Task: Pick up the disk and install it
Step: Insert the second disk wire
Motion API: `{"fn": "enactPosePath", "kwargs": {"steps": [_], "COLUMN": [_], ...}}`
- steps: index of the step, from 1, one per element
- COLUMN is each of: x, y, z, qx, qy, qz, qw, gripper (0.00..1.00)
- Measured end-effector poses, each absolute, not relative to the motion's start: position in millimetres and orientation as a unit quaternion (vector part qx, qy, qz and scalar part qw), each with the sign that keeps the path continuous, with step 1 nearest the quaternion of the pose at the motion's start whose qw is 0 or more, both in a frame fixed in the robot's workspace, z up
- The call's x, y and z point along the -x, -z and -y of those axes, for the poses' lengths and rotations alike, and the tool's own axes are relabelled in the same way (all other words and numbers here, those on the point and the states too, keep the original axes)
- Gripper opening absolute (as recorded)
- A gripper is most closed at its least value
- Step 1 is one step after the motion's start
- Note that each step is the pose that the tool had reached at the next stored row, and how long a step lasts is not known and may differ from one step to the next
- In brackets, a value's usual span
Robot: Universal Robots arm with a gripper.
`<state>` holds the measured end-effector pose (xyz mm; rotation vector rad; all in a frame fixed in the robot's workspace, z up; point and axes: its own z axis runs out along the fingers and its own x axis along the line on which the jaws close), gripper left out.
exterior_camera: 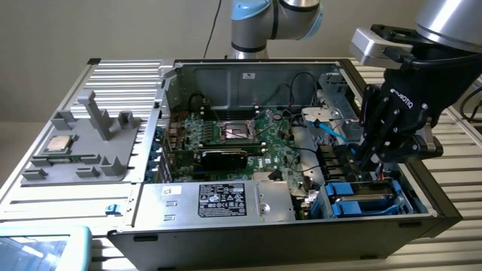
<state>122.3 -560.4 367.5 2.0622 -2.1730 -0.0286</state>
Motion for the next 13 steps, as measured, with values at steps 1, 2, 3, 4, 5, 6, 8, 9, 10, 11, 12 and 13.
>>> {"fn": "enactPosePath", "kwargs": {"steps": [1,2,3,4,5,6,8,9,10,11,12,13], "x": [-122.3,-122.4,-122.4,-122.4,-122.5,-122.5,-122.5,-122.5,-122.5,-122.5,-122.5,-122.5], "y": [-366.8,-366.3,-366.1,-366.0,-366.1,-366.1,-366.1,-366.1,-366.1,-366.1,-366.1,-366.1], "z": [560.6,560.8,561.1,561.3,561.6,561.8,561.8,561.8,561.8,561.8,561.8,561.8], "qx": [-0.687,-0.687,-0.687,-0.687,-0.687,-0.687,-0.687,-0.687,-0.687,-0.687,-0.687,-0.687], "qy": [0.011,0.013,0.015,0.017,0.018,0.018,0.019,0.019,0.019,0.019,0.019,0.019], "qz": [0.723,0.723,0.723,0.723,0.723,0.723,0.723,0.723,0.723,0.723,0.723,0.723], "qw": [0.071,0.069,0.067,0.066,0.065,0.064,0.064,0.064,0.064,0.064,0.064,0.064], "gripper": [0.25,0.25,0.23,0.23,0.16,0.16,0.16,0.16,0.16,0.16,0.16,0.16]}}
